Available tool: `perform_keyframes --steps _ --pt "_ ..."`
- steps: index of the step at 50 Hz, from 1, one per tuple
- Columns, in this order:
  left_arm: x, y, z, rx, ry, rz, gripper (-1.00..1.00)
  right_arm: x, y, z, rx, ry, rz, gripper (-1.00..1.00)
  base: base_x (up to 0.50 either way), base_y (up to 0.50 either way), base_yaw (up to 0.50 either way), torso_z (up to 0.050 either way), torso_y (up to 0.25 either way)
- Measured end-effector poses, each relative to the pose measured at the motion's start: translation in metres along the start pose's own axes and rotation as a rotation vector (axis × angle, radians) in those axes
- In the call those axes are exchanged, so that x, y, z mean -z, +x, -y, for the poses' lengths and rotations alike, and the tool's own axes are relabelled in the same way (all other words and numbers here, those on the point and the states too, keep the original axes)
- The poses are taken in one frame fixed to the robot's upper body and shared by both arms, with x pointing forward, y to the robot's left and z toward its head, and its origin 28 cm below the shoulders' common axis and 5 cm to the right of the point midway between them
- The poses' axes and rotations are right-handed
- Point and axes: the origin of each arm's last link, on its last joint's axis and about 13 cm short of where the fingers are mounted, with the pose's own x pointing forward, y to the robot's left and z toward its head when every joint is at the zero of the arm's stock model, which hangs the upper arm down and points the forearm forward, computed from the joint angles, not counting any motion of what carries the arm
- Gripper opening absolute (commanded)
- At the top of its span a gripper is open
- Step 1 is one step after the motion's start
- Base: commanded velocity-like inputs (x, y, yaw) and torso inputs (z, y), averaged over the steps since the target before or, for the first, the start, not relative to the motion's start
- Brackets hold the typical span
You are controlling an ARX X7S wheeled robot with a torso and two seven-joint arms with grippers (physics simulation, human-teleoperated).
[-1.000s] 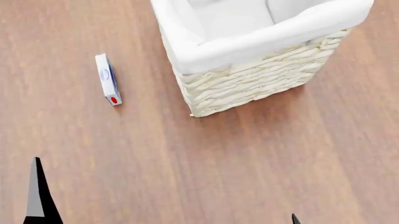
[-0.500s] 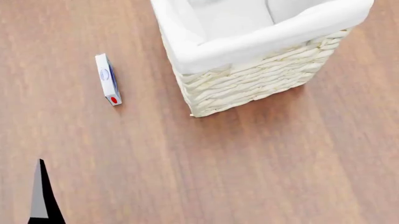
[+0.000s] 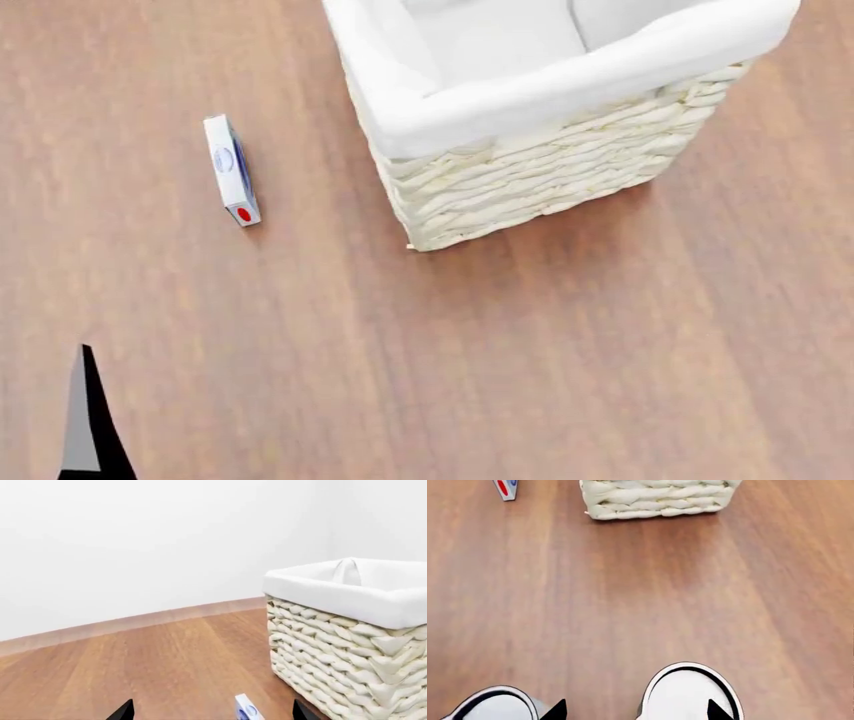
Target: Pick up the alphabet soup and the cream cheese box, and put them in the basket.
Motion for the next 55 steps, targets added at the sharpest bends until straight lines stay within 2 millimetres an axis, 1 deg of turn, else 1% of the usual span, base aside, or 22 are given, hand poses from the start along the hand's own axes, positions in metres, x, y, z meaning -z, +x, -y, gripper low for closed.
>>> perform_keyframes --steps 13,32,44,55 --pt "0.0 0.0 0.0 -0.001 0.0 -0.001 1.0 0.002 -0.001 0.006 0.013 -0.029 -0.019 1.0 0.0 0.0 0.0 0.0 0.0" --pt "0.0 -0.001 0.001 -0.001 0.002 -0.001 1.0 0.0 0.002 0.014 0.046 -0.1 -0.001 1.0 0.0 0.0 0.0 0.0 0.0" --pt "0.0 -0.001 0.001 -0.004 0.005 -0.003 1.0 -0.001 0.004 0.018 0.065 -0.106 0.01 1.0 0.0 0.0 0.0 0.0 0.0" --pt "0.0 -0.001 0.0 -0.009 0.011 -0.005 1.0 0.003 0.007 0.02 0.07 -0.097 0.003 1.0 0.0 0.0 0.0 0.0 0.0"
